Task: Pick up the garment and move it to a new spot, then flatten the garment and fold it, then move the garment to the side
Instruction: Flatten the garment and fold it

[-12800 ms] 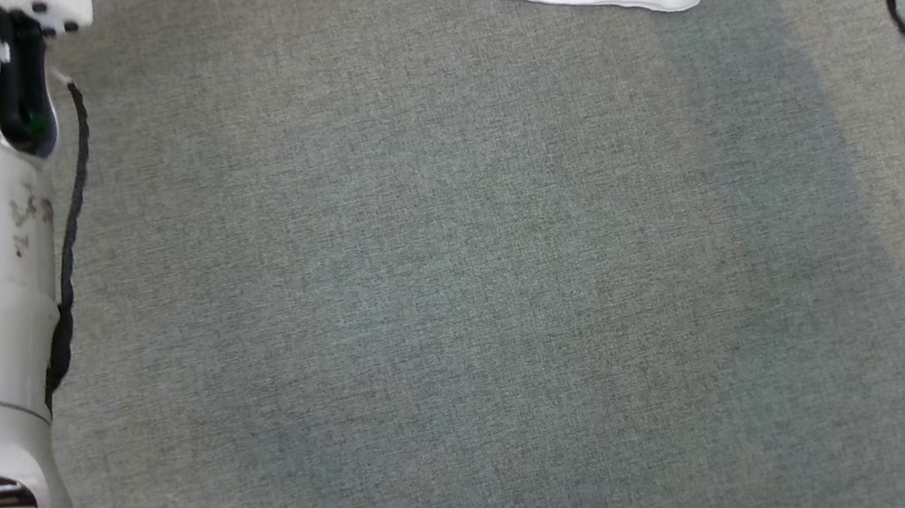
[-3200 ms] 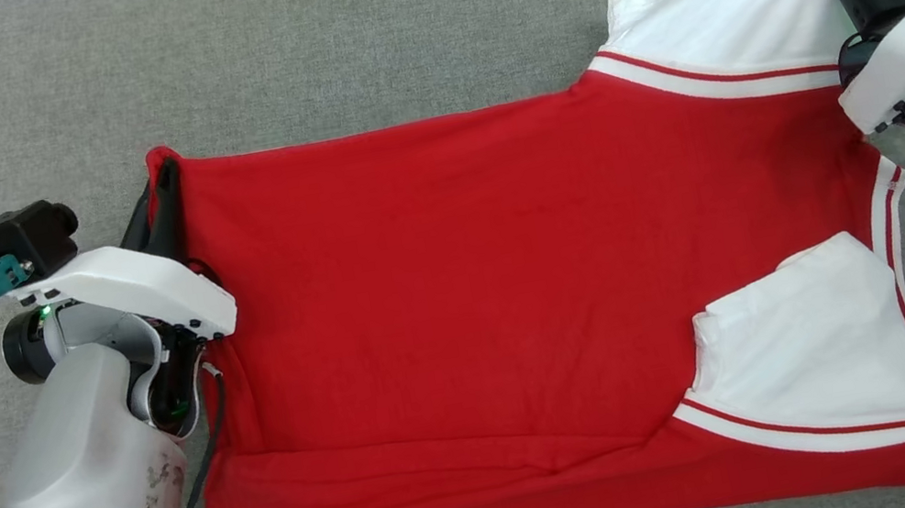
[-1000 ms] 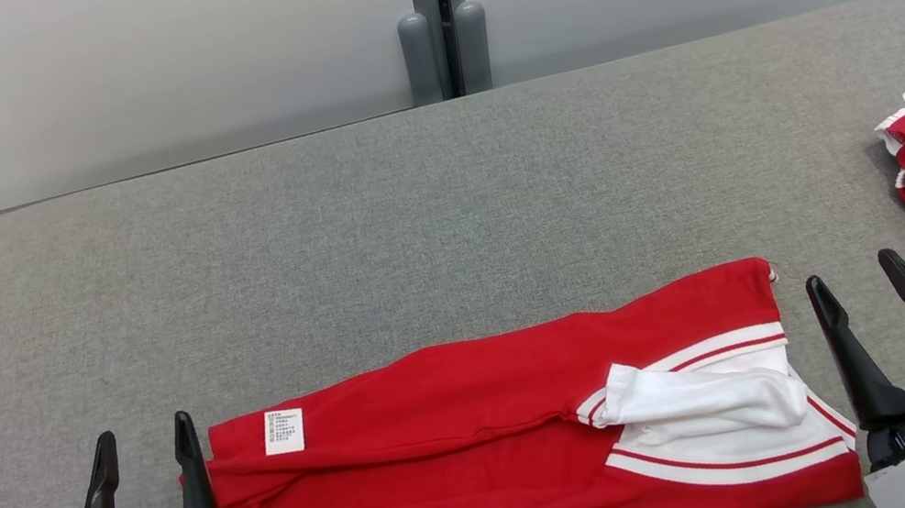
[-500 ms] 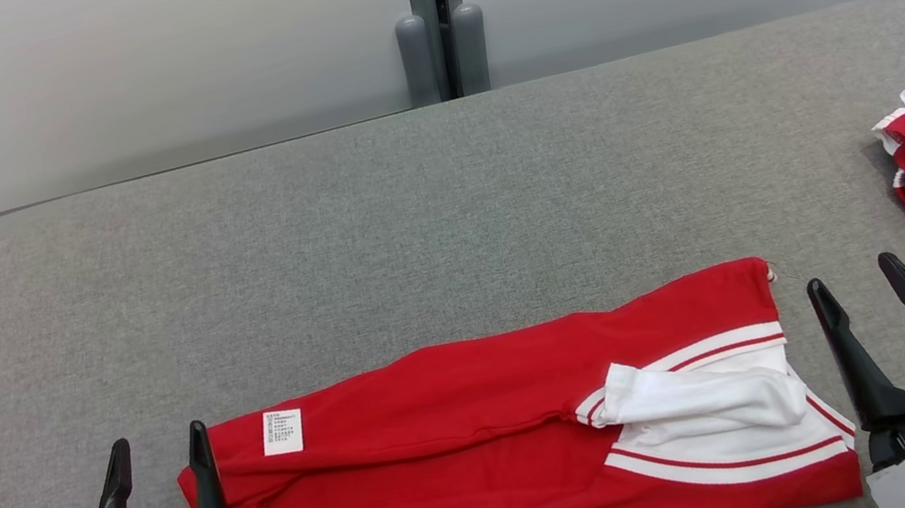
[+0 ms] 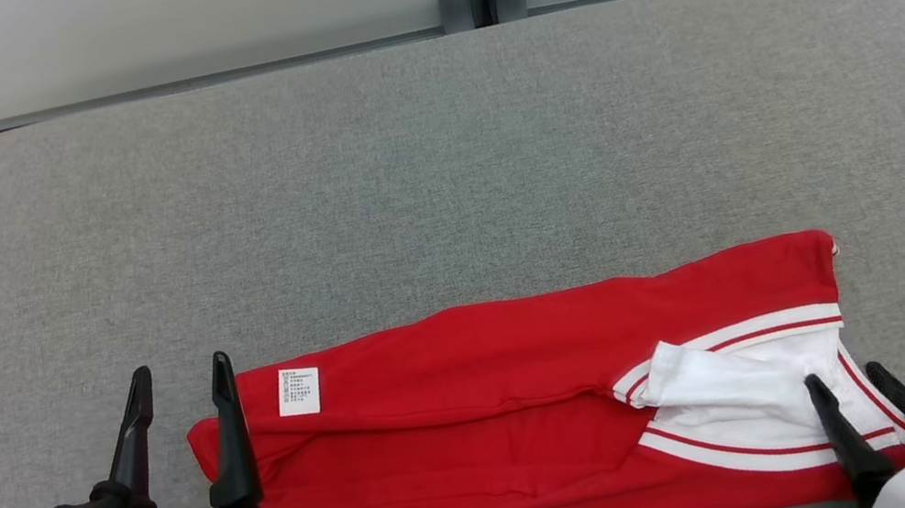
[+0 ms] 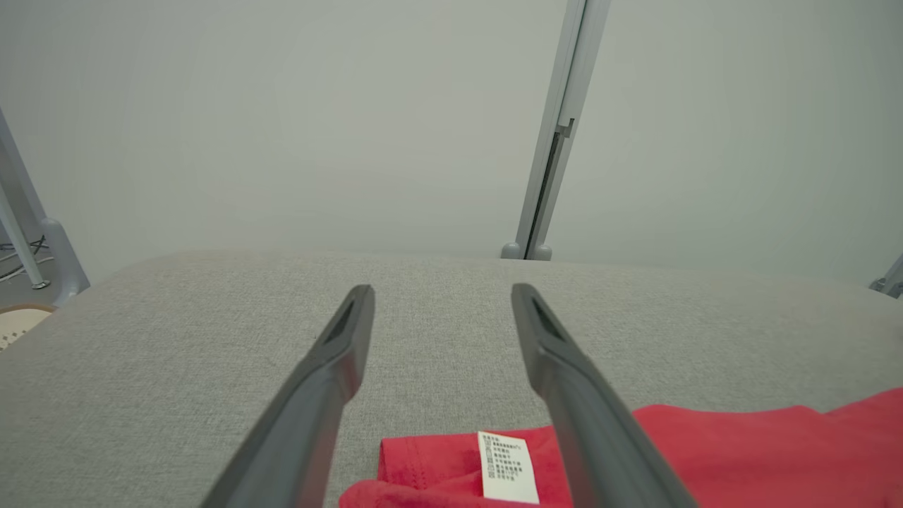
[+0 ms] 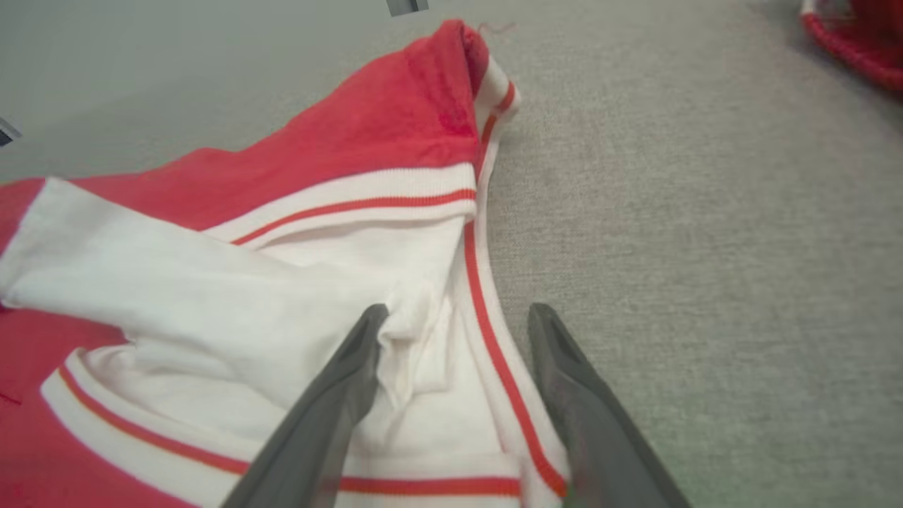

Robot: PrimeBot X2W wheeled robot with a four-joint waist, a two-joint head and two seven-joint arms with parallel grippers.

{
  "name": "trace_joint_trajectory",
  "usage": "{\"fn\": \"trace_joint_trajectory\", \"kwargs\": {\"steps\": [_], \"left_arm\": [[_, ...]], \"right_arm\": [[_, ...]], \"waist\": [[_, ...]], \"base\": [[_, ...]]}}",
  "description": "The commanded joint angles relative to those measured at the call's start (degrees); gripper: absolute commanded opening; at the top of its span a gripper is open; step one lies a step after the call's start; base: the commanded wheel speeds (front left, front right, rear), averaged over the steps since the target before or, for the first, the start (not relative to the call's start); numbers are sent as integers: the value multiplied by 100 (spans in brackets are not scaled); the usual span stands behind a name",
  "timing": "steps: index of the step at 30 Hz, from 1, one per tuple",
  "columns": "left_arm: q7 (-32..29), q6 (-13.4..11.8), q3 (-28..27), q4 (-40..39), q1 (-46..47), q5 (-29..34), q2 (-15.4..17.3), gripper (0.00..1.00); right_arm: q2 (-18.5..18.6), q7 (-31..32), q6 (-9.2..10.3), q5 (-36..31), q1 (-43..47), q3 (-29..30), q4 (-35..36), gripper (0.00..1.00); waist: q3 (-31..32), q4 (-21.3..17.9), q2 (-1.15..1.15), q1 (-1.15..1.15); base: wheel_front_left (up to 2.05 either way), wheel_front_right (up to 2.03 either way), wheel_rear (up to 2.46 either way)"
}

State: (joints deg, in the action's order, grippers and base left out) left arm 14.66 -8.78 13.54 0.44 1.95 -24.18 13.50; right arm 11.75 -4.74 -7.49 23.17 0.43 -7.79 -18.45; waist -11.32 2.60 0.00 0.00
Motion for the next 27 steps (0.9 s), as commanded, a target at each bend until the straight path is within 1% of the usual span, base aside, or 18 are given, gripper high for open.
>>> {"fn": "trace_joint_trajectory", "kwargs": {"steps": [1,3,7,8,9,10,12,14,17,21,27], "left_arm": [[21,25,-9,7,126,25,0,100],[29,44,-17,28,174,46,-19,100],[45,68,-42,58,257,71,-47,100],[41,68,-46,63,266,85,-52,100],[42,78,-50,70,283,94,-57,100],[45,87,-58,75,302,111,-56,100],[48,94,-74,72,327,120,-64,100],[51,100,-90,83,323,141,-69,100],[50,116,-104,100,298,156,-72,100],[52,108,-145,116,210,156,-80,100],[54,116,-163,132,94,157,-98,100]], "right_arm": [[39,-8,2,-18,-118,-47,-121,100],[-38,52,2,105,-207,-186,-393,100],[-22,345,1,337,-317,-669,-769,100],[-11,394,-1,411,-340,-781,-812,66],[32,460,-8,464,-355,-886,-857,27],[70,468,-8,518,-366,-955,-872,0],[180,395,-5,622,-407,-1026,-854,0],[256,155,11,809,-445,-934,-738,0],[440,-12,10,990,-386,-868,-611,0],[784,-169,15,977,-248,-580,-611,0],[1059,-255,9,828,-159,-145,-661,0]], "waist": [[-96,40,0,0],[-161,38,0,0],[-252,22,0,0],[-265,19,0,0],[-275,16,0,0],[-281,12,0,0],[-289,1,0,0],[-271,-10,0,0],[-213,-6,0,0],[-99,-47,0,0],[52,-122,0,0]], "base": [[0,0,0],[0,0,0],[0,0,0],[0,0,0],[0,0,0],[0,0,0],[0,0,0],[0,0,0],[0,0,0],[0,0,0],[0,0,0]]}}
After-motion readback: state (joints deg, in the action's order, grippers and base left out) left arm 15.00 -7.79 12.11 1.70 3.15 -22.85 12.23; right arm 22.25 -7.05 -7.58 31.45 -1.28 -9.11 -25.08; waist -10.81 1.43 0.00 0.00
